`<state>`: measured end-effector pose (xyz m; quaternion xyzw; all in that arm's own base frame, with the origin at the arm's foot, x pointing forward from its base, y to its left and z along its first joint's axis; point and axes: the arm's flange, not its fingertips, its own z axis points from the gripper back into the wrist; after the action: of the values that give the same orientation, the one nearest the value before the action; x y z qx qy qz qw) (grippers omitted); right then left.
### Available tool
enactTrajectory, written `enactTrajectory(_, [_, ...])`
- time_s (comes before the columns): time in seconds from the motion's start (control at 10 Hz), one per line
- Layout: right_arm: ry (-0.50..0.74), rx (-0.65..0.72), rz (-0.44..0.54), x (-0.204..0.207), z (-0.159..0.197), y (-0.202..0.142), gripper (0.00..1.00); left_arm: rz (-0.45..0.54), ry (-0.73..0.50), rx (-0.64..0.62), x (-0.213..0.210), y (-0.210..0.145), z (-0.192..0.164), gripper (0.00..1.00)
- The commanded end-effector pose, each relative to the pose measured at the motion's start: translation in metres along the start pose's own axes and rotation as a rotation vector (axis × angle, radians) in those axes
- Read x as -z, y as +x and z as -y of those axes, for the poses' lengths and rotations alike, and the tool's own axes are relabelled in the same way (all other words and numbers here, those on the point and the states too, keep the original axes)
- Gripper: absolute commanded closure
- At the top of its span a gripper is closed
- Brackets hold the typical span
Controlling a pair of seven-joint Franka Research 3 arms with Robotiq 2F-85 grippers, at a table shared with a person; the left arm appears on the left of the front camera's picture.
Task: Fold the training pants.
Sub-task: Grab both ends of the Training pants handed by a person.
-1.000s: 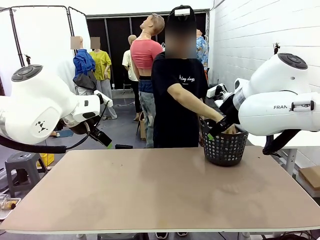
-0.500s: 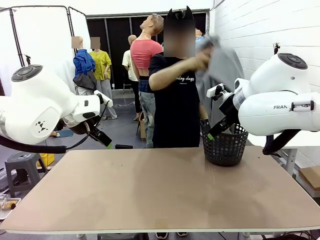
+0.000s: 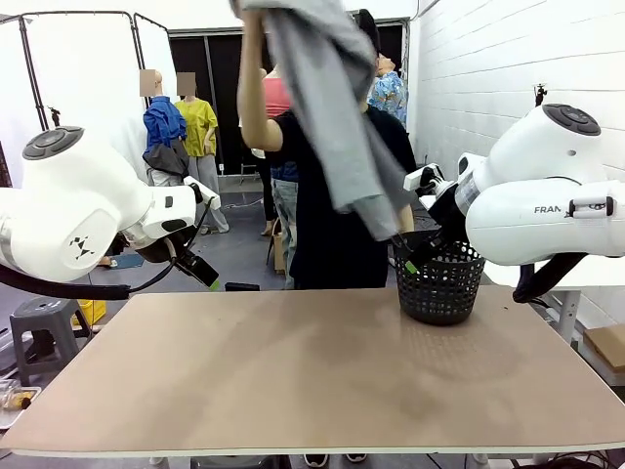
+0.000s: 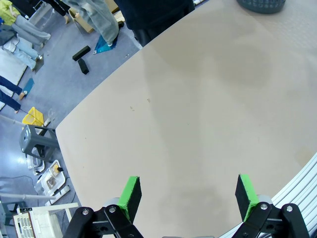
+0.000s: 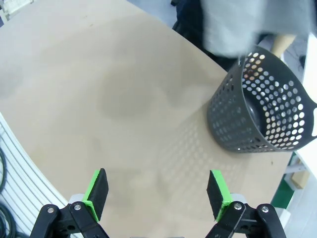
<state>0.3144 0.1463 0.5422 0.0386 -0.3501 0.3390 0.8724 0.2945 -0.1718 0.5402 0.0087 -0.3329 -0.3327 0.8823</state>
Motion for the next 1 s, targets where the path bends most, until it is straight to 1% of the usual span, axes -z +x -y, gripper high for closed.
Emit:
enactTrajectory(0.0, [0.003,0.001,0.001,0.0005,0.0003,0.0,0.0,0.003,0.0,0.011,-0.0011,0.0,-0.0009,0.0])
enactTrajectory(0.9, [0.003,0.001,0.001,0.0005,0.0003,0.0,0.0,0.003,0.0,0.011,-0.0011,0.0,-0.0009,0.0])
